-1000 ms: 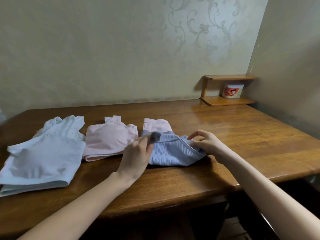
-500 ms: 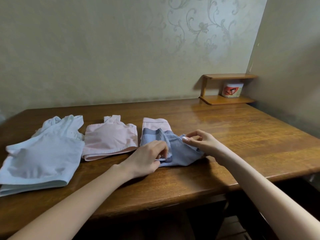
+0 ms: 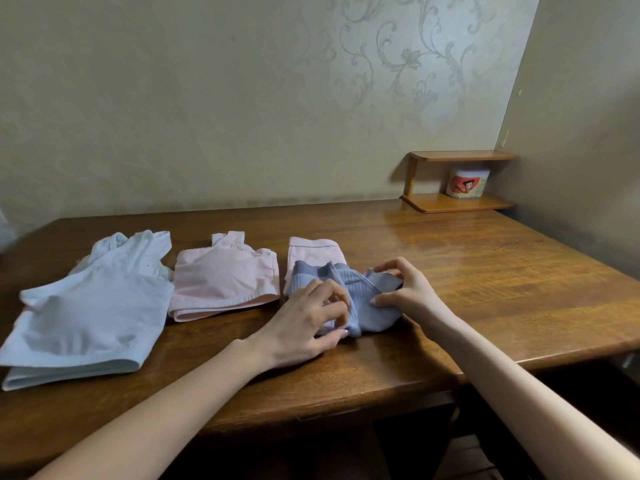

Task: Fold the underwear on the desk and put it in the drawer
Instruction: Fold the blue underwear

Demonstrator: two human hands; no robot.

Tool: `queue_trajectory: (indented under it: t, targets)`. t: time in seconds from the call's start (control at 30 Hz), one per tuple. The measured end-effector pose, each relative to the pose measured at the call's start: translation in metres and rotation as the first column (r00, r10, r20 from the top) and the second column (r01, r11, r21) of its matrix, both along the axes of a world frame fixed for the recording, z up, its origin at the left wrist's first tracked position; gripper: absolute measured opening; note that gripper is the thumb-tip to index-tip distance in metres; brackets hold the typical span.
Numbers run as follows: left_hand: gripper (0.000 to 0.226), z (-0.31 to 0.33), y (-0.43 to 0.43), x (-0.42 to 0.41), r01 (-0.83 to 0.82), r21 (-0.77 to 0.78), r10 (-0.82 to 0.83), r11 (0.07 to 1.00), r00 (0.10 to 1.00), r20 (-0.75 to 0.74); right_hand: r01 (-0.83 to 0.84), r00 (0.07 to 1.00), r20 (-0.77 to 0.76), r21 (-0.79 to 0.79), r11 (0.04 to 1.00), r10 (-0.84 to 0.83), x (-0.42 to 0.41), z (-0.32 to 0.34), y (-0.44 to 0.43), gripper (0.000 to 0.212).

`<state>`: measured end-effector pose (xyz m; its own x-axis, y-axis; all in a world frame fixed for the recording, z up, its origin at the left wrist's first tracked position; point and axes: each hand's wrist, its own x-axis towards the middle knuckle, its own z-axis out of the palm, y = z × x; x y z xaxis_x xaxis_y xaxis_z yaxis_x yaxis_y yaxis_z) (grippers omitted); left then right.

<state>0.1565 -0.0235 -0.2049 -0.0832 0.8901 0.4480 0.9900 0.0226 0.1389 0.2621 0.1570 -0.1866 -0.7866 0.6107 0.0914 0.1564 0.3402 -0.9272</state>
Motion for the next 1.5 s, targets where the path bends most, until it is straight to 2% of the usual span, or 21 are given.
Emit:
queue_trajectory:
  t: [0.13, 0.23, 0.3, 0.33, 0.4, 0.43, 0.5, 0.6, 0.63, 0.7, 0.77, 0.83, 0.97, 1.03, 1.13, 1.2, 1.27, 1.33, 1.37, 1.43, 1.5]
  targets:
    - [0.031, 0.004, -0.006, -0.005, 0.037, -0.169, 0.01, 0.985, 0.963, 0.268, 0.022, 0.997, -0.076, 0.013, 1.0, -0.021, -0.001, -0.001, -0.005, 0.065]
    - [0.015, 0.011, -0.009, -0.002, -0.176, 0.083, 0.114, 0.981, 0.866, 0.487, 0.085, 0.976, -0.21, 0.098, 0.992, -0.063, 0.0, 0.004, -0.018, 0.063]
    - [0.016, 0.018, -0.008, -0.001, -0.397, 0.132, 0.181, 0.908, 0.658, 0.731, 0.086, 0.951, -0.308, 0.263, 0.961, -0.001, 0.0, 0.008, -0.036, 0.06]
    - [0.02, 0.022, -0.006, -0.002, -0.449, 0.082, 0.16, 0.89, 0.474, 0.866, 0.056, 0.946, -0.318, 0.373, 0.926, 0.071, 0.0, 0.009, -0.046, 0.059]
    - [0.025, 0.027, -0.004, -0.006, -0.445, -0.027, 0.097, 0.895, 0.137, 0.986, -0.087, 0.949, -0.192, 0.6, 0.795, 0.248, -0.003, 0.007, -0.064, 0.055]
    - [0.024, 0.028, -0.004, -0.008, -0.445, -0.045, 0.096, 0.894, 0.093, 0.991, -0.2, 0.942, -0.073, 0.665, 0.719, 0.329, -0.006, 0.005, -0.068, 0.05]
    - [0.023, 0.025, -0.005, -0.012, -0.467, -0.042, 0.141, 0.883, 0.179, 0.974, -0.373, 0.895, 0.072, 0.662, 0.65, 0.441, -0.008, 0.0, -0.073, 0.033]
    - [0.024, 0.019, -0.008, -0.012, -0.483, 0.009, 0.22, 0.876, 0.416, 0.882, -0.222, 0.891, -0.186, 0.617, 0.755, 0.414, -0.007, 0.0, -0.066, 0.013]
    - [0.02, 0.02, -0.009, -0.011, -0.505, 0.018, 0.272, 0.863, 0.496, 0.825, -0.124, 0.896, -0.24, 0.673, 0.729, 0.374, -0.008, 0.0, -0.06, 0.015]
    - [0.016, 0.019, -0.01, -0.012, -0.542, 0.037, 0.348, 0.84, 0.59, 0.729, -0.09, 0.927, -0.129, 0.835, 0.542, 0.353, -0.014, 0.0, -0.048, 0.03]
    - [0.016, 0.018, -0.011, -0.012, -0.571, 0.058, 0.389, 0.819, 0.627, 0.675, -0.292, 0.925, 0.163, 0.882, 0.369, 0.342, -0.02, -0.004, -0.039, 0.048]
    - [0.018, 0.018, -0.013, -0.011, -0.619, 0.064, 0.465, 0.783, 0.65, 0.601, -0.441, 0.886, 0.357, 0.847, 0.296, 0.297, -0.022, -0.01, -0.036, 0.064]
    - [0.033, 0.017, -0.02, -0.006, -0.684, -0.049, 0.643, 0.728, 0.657, 0.393, -0.508, 0.858, 0.453, 0.818, 0.27, 0.242, -0.023, -0.02, -0.037, 0.068]
    - [0.041, 0.019, -0.02, -0.004, -0.659, -0.13, 0.645, 0.741, 0.643, 0.413, -0.518, 0.854, 0.469, 0.813, 0.267, 0.226, -0.023, -0.023, -0.038, 0.065]
    - [0.049, 0.022, -0.02, -0.006, -0.562, -0.18, 0.533, 0.807, 0.563, 0.631, -0.522, 0.848, 0.415, 0.761, 0.385, 0.33, -0.023, -0.019, -0.04, 0.066]
    - [0.047, 0.02, -0.021, -0.004, -0.494, -0.076, 0.391, 0.866, 0.575, 0.718, -0.388, 0.905, 0.15, 0.679, 0.624, 0.399, -0.02, -0.011, -0.04, 0.062]
    - [0.037, 0.02, -0.023, -0.004, -0.442, 0.096, 0.243, 0.892, 0.647, 0.723, -0.074, 0.953, -0.216, 0.517, 0.853, 0.214, -0.021, -0.002, -0.039, 0.051]
    - [0.021, 0.026, -0.026, -0.001, -0.379, 0.192, 0.117, 0.905, 0.658, 0.744, 0.064, 0.96, -0.281, 0.219, 0.974, 0.0, -0.02, 0.012, -0.042, 0.05]
    - [0.018, 0.03, -0.027, 0.0, -0.351, 0.218, 0.062, 0.911, 0.637, 0.768, -0.006, 0.978, -0.206, 0.033, 0.999, 0.013, -0.02, 0.019, -0.044, 0.054]
    - [0.028, 0.036, -0.028, 0.001, -0.316, 0.265, -0.047, 0.911, 0.56, 0.827, -0.187, 0.982, -0.051, -0.267, 0.946, 0.18, -0.021, 0.028, -0.048, 0.055]
    - [0.036, 0.04, -0.028, 0.003, -0.29, 0.289, -0.124, 0.912, 0.477, 0.87, -0.246, 0.968, -0.071, -0.431, 0.868, 0.24, -0.021, 0.03, -0.051, 0.041]
